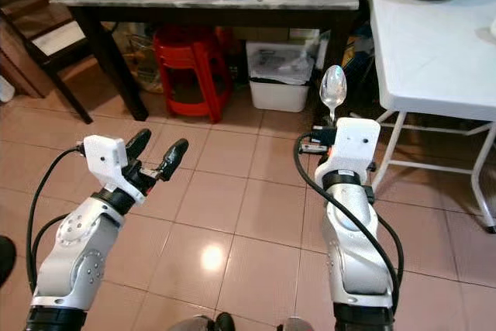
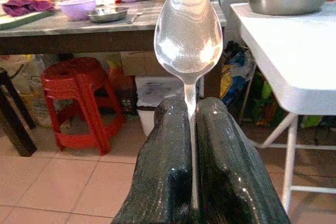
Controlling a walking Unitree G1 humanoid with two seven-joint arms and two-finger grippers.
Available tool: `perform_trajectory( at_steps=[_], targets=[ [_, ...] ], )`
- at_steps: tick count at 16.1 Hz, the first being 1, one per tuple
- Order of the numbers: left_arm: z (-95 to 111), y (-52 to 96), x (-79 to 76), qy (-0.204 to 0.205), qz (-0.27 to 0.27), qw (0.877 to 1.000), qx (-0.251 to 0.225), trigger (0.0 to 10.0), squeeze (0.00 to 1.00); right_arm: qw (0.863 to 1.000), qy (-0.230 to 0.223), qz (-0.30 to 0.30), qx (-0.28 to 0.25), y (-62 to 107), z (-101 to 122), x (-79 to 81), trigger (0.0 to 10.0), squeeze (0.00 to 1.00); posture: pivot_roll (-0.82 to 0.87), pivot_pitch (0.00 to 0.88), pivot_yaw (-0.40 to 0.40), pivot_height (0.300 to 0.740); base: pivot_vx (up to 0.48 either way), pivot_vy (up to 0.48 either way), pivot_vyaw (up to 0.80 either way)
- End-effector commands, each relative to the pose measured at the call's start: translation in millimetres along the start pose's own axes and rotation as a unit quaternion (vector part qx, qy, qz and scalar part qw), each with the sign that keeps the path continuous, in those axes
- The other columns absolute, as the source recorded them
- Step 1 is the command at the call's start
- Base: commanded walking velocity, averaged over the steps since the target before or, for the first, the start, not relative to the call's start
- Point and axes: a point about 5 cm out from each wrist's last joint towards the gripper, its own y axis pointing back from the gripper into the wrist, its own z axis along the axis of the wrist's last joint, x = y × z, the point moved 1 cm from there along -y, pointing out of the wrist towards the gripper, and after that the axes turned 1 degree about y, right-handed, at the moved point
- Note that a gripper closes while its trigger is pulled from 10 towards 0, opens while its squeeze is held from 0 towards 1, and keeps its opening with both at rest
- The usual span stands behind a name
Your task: Setting the table
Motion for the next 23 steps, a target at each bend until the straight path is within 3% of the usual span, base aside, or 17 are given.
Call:
perform_trajectory(
  at_steps=[1,11,16,23],
  targets=[
    [1.9,2.3,1.8,-0.006,-0.001,1.000,0.002,10.0,0.00,1.000,-0.006,0.006,-0.014,0.1,5.9,2.8,10.0,0.00,-0.15,0.163,0.092,0.740,0.416,0.000,0.00],
    [0.9,0.9,-0.9,-0.005,-0.006,1.000,0.003,10.0,0.00,1.000,-0.011,0.012,-0.016,0.7,6.7,3.6,10.0,0.00,-0.16,0.165,0.092,0.740,0.431,0.000,0.00],
    [0.3,-0.5,-2.1,-0.005,-0.007,1.000,0.003,10.0,0.00,1.000,-0.014,0.015,-0.018,0.8,7.6,3.8,10.0,0.00,-0.16,0.162,0.093,0.740,0.434,0.000,0.53],
    [-1.7,-2.4,-4.4,-0.004,-0.014,1.000,0.006,10.0,0.00,0.999,-0.029,0.008,-0.012,0.8,5.9,1.2,10.0,0.00,-0.17,0.153,0.095,0.740,0.434,0.000,0.00]
  ],
)
